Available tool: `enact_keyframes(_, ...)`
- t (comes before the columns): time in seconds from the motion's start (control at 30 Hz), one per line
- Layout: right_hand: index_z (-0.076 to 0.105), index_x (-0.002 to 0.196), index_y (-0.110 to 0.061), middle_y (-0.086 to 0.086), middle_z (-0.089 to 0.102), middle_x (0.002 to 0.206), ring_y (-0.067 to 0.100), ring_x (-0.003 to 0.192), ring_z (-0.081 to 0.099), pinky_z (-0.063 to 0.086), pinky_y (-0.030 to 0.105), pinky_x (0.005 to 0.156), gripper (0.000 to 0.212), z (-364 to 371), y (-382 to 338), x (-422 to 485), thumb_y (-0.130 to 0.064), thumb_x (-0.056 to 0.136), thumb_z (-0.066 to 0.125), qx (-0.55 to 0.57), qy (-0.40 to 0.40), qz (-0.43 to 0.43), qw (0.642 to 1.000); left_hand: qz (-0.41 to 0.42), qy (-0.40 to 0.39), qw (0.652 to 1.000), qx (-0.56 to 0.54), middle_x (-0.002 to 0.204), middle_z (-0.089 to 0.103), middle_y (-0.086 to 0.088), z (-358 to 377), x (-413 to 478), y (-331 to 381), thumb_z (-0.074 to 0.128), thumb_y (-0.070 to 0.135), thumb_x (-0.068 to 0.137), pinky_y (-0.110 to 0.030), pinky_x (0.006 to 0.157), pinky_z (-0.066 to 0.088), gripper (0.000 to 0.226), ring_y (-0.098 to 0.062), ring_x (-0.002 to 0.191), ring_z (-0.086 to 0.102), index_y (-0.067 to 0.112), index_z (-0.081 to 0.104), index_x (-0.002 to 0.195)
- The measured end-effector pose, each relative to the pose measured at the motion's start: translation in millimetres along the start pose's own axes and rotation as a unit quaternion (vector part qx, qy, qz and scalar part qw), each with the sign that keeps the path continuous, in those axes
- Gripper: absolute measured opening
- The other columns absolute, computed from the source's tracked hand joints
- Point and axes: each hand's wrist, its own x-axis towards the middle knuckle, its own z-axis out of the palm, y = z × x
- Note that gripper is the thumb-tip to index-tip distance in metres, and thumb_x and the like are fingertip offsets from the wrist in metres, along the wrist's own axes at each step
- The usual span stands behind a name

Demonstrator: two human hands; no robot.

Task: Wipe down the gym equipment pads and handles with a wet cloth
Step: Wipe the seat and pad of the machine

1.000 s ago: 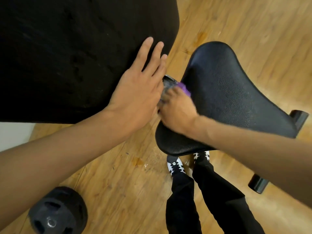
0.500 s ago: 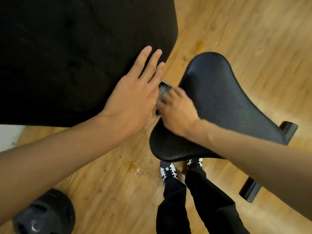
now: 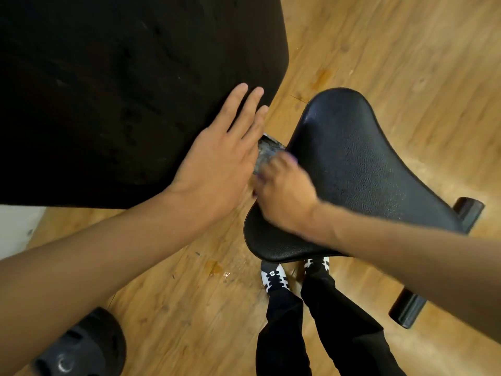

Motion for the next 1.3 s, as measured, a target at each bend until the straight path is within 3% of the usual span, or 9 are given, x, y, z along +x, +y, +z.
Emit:
enact_keyframes(0.13, 0.074, 0.108, -0.023, 0.009, 0.071, 0.105, 0.034, 0.103, 0.062, 0.047, 0.047, 0.103, 0.039, 5.4, 3.7, -14.1, -0.043, 0.090, 0.045, 0.048, 0.034, -0.170, 0.984, -0.005, -0.004, 1.000, -0.006, 0.167, -0.015, -0.032, -0.4, -0.5, -0.7, 0.011, 0.048, 0.106, -0.071, 0.117, -0.014, 0.073, -0.060, 0.151, -0.016, 0.002, 0.006, 0.163)
enact_keyframes(0.23, 0.071, 0.113, -0.023, 0.008, 0.069, 0.103, 0.033, 0.106, 0.061, 0.045, 0.045, 0.100, 0.060, -18.1, 75.1, 28.7, -0.053, 0.092, 0.024, 0.017, 0.066, -0.072, 0.995, -0.006, 0.000, 1.000, -0.006, 0.168, -0.011, -0.031, -0.6, 0.8, -1.3, 0.013, 0.046, 0.106, -0.070, 0.119, -0.011, 0.072, -0.058, 0.152, -0.013, 0.003, 0.008, 0.163)
enact_keyframes(0.37, 0.072, 0.112, -0.021, 0.007, 0.068, 0.109, 0.031, 0.114, 0.056, 0.033, 0.046, 0.112, 0.041, -9.4, 50.8, 29.8, -0.044, 0.098, 0.041, -0.030, 0.039, 0.017, 0.999, -0.006, -0.007, 1.000, -0.005, 0.168, -0.010, -0.030, -2.2, 2.1, 0.5, 0.013, 0.046, 0.106, -0.070, 0.120, -0.009, 0.071, -0.058, 0.152, -0.012, 0.002, 0.008, 0.163)
enact_keyframes(0.6, 0.064, 0.127, -0.029, -0.002, 0.063, 0.128, 0.023, 0.123, 0.051, 0.034, 0.041, 0.109, 0.033, 19.0, -61.8, -18.5, -0.039, 0.102, 0.046, -0.003, -0.057, -0.269, 0.962, -0.008, -0.013, 1.000, 0.011, 0.167, -0.015, -0.032, -2.3, -1.6, 0.7, 0.006, 0.040, 0.106, -0.069, 0.121, -0.008, 0.069, -0.058, 0.152, -0.014, 0.000, 0.002, 0.163)
enact_keyframes(0.8, 0.073, 0.102, -0.016, 0.014, 0.071, 0.095, 0.038, 0.102, 0.063, 0.038, 0.052, 0.112, 0.054, -12.7, 99.0, 34.0, -0.044, 0.091, 0.028, -0.006, 0.135, -0.012, 0.991, -0.017, 0.000, 1.000, 0.013, 0.169, -0.010, -0.029, 1.5, 0.8, 3.3, 0.009, 0.044, 0.106, -0.069, 0.121, -0.007, 0.071, -0.056, 0.154, -0.010, 0.001, 0.002, 0.162)
enact_keyframes(0.93, 0.071, 0.111, -0.014, 0.017, 0.068, 0.113, 0.040, 0.121, 0.057, 0.025, 0.055, 0.122, 0.026, -8.8, 99.5, 39.3, -0.024, 0.089, 0.061, 0.032, 0.153, 0.110, 0.982, -0.020, 0.007, 0.999, 0.028, 0.169, -0.007, -0.029, 4.0, -0.8, 5.8, 0.010, 0.048, 0.105, -0.069, 0.122, -0.006, 0.075, -0.056, 0.154, -0.009, 0.000, 0.004, 0.162)
enact_keyframes(1.07, 0.053, 0.147, -0.021, 0.013, 0.043, 0.158, 0.034, 0.150, 0.033, 0.019, 0.051, 0.126, 0.070, 35.6, -7.8, -69.5, -0.019, 0.079, 0.073, 0.096, 0.102, -0.070, 0.988, -0.015, 0.003, 1.000, 0.026, 0.168, -0.012, -0.031, 2.1, -3.1, 4.2, 0.009, 0.046, 0.105, -0.069, 0.123, -0.007, 0.074, -0.057, 0.153, -0.011, 0.000, 0.001, 0.162)
enact_keyframes(1.17, 0.051, 0.149, -0.029, 0.007, 0.041, 0.160, 0.028, 0.150, 0.036, 0.022, 0.046, 0.123, 0.063, 38.4, 21.5, -89.1, -0.025, 0.088, 0.066, 0.078, 0.073, -0.187, 0.977, -0.019, 0.003, 0.999, 0.029, 0.167, -0.015, -0.032, 1.9, -4.0, 4.5, 0.009, 0.045, 0.105, -0.069, 0.122, -0.007, 0.073, -0.057, 0.153, -0.013, -0.001, -0.002, 0.162)
enact_keyframes(1.3, 0.059, 0.139, -0.026, 0.017, 0.051, 0.150, 0.042, 0.139, 0.045, 0.033, 0.053, 0.114, 0.036, -8.1, 147.7, -1.4, -0.026, 0.104, 0.050, 0.078, 0.150, 0.030, 0.985, -0.022, 0.012, 0.999, 0.039, 0.168, -0.011, -0.030, 5.4, -1.8, 5.5, 0.012, 0.050, 0.105, -0.070, 0.122, -0.007, 0.076, -0.057, 0.153, -0.011, 0.002, 0.001, 0.163)
